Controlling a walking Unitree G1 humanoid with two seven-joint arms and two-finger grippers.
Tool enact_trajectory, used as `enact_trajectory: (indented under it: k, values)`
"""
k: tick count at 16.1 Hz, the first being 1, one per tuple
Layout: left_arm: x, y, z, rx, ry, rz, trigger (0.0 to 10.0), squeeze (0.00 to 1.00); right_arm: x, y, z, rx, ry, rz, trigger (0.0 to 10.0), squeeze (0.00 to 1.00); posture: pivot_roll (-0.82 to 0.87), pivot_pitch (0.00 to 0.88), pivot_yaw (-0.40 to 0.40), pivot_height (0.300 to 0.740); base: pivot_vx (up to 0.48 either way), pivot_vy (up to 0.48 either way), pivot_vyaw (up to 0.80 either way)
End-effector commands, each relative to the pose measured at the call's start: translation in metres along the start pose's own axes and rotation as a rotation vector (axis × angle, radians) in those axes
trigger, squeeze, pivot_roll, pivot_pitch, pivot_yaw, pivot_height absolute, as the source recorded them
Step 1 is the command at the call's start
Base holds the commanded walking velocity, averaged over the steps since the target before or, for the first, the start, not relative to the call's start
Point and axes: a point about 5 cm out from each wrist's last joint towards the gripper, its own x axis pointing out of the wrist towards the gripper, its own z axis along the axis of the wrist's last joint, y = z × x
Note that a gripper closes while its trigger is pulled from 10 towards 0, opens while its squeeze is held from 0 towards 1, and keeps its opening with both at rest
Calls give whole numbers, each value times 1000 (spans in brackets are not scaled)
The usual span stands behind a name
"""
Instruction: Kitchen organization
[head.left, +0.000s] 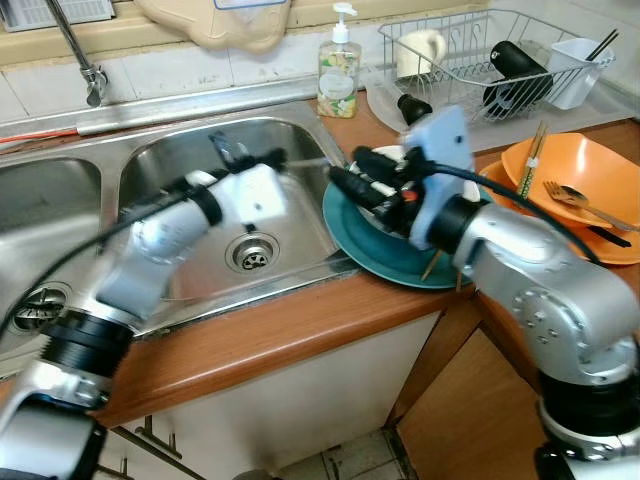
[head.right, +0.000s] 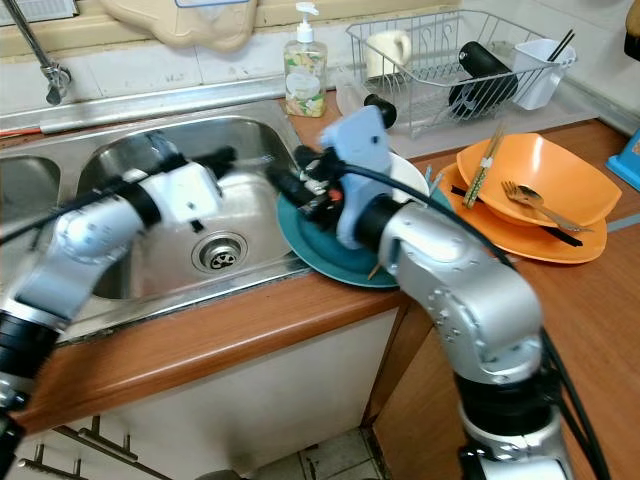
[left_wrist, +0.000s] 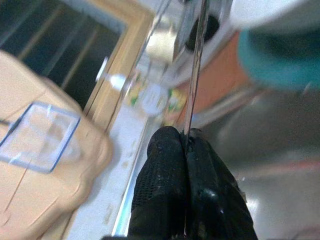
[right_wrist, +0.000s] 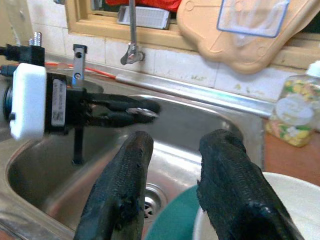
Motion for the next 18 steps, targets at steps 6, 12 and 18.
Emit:
enact_trajectory:
  k: [6,12,18]
  values:
    - [-6,5,-54,-9,300,-62,2784,0,-24,3,-2,-72,59,98,10000,0,-93,0,72,740,0,0,0]
    - [4,-31,-88,-79,535,-260,10000,0,-24,7,-8,-91,114,125,10000,0,-116,0,91,740,0,0,0]
    - [8,-50,-92,-159,577,-351,10000,1000,-25,13,-19,-107,167,120,10000,0,-126,0,110,740,0,0,0]
